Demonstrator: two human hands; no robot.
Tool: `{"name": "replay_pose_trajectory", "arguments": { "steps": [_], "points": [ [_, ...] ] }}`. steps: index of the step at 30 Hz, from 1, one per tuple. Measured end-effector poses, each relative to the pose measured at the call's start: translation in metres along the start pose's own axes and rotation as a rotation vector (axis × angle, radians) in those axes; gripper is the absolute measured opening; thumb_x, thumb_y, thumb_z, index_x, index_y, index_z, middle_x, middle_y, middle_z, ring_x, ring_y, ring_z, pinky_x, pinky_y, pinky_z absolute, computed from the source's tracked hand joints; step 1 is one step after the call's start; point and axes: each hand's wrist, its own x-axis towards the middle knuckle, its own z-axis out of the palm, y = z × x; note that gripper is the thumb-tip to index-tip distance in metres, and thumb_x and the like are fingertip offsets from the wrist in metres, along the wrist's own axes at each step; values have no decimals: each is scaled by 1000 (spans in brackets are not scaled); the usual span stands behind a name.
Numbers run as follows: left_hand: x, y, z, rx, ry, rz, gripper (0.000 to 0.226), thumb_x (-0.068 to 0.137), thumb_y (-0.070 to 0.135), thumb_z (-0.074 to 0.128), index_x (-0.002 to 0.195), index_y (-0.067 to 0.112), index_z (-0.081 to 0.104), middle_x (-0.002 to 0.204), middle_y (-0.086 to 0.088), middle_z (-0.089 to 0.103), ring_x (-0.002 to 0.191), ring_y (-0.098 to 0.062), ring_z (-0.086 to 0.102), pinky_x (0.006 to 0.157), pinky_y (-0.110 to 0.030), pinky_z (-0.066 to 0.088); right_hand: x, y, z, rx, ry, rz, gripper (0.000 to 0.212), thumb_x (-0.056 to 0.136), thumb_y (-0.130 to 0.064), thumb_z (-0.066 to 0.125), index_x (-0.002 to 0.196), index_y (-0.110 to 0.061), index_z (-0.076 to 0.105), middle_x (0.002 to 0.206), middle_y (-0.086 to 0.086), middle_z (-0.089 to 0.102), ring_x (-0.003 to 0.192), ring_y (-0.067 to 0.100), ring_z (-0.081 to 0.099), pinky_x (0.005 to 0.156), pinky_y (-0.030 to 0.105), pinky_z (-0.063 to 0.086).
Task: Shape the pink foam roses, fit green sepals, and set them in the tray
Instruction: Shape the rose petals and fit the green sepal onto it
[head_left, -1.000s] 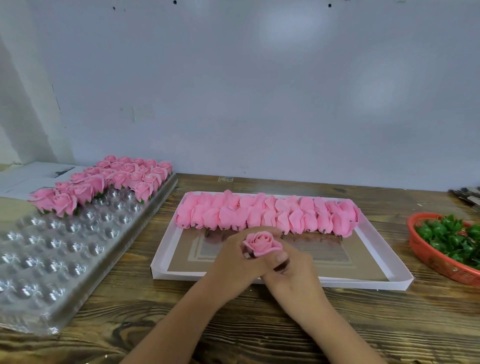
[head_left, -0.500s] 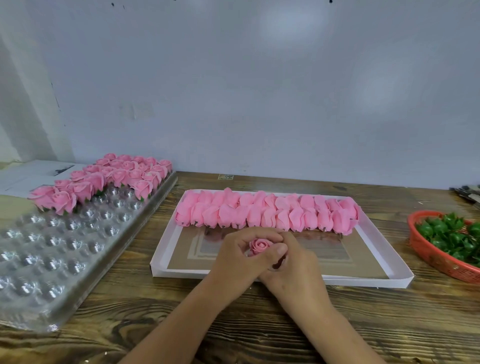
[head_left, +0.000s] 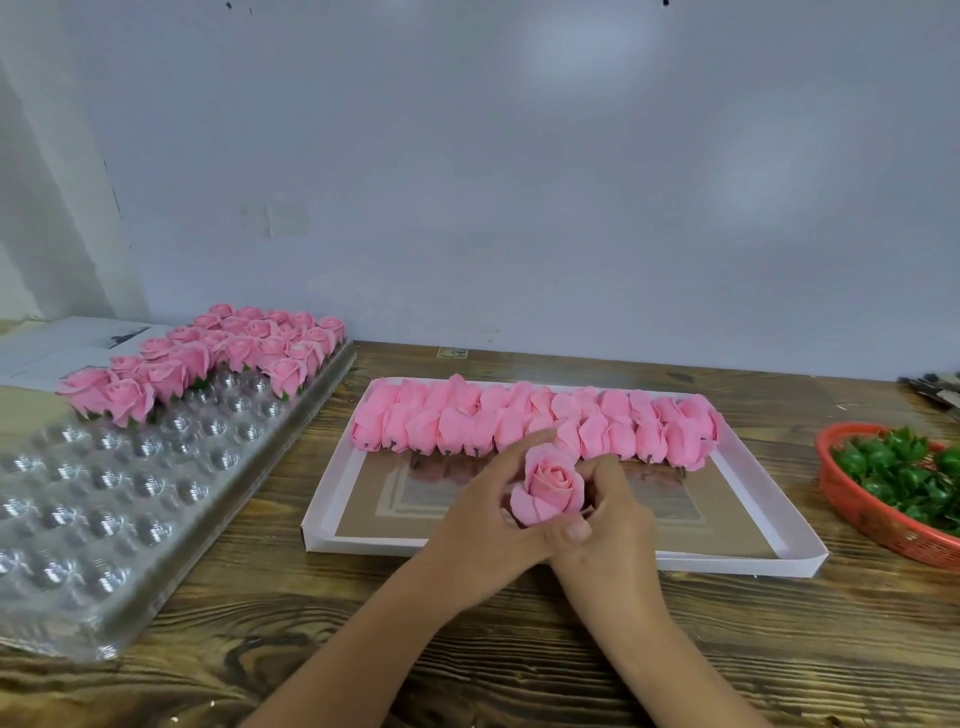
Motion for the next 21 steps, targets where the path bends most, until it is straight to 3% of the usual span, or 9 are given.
{"name": "replay_pose_trajectory", "arguments": {
  "steps": [2, 6, 8, 12, 17, 19, 21],
  "points": [
    [0, -1, -1, 8, 46, 19, 68, 69, 66, 79, 131, 58, 51, 131, 24, 59, 121, 2, 57, 90, -13, 50, 0, 2, 1, -46, -45, 2, 28, 68, -36, 72, 76, -33, 45, 71, -17, 64, 62, 0, 59, 47, 17, 43],
    [2, -1, 0, 50, 154, 113, 31, 78, 54, 72, 109, 46, 71, 121, 24, 66, 119, -2, 60, 97, -16, 48, -1, 2, 5, -103, -113, -44, 36, 72, -32, 76, 81, -41, 42, 83, -35, 61, 68, -7, 61, 50, 12, 43],
    [2, -1, 0, 36, 156, 104, 25, 81, 50, 69, 103, 42, 75, 118, 23, 69, 118, -2, 61, 98, -16, 46, -2, 1, 5, -119, -107, -49, 41, 72, -28, 80, 81, -40, 41, 81, -39, 59, 69, -9, 60, 51, 9, 42],
    [2, -3, 1, 86, 96, 17, 35, 76, 57, 70, 110, 50, 68, 116, 18, 71, 113, -2, 63, 98, -21, 49, -1, 2, 3, -77, -42, -17, 39, 72, -33, 84, 76, -34, 45, 78, -28, 63, 65, -2, 60, 49, 13, 42],
    [2, -1, -1, 61, 39, -52, 41, 74, 63, 71, 113, 60, 59, 116, 33, 66, 112, 8, 60, 88, -7, 45, -1, -2, 2, -56, 7, -12, 36, 74, -25, 82, 75, -30, 47, 76, -20, 65, 67, -3, 60, 51, 13, 43],
    [2, -1, 0, 51, 14, -59, 39, 77, 63, 70, 113, 51, 65, 114, 23, 70, 110, 2, 64, 87, -13, 48, -1, -3, 1, -41, 37, -10, 35, 72, -29, 82, 76, -29, 47, 62, -7, 62, 66, -2, 59, 52, 13, 44],
    [2, -4, 0, 55, -9, -62, 55, 76, 70, 69, 119, 38, 65, 116, 14, 71, 111, -4, 64, 89, -21, 51, -1, -3, 0, -41, 52, -14, 33, 72, -32, 79, 76, -29, 46, 58, -8, 58, 65, -1, 58, 52, 13, 43]
  ]
}}
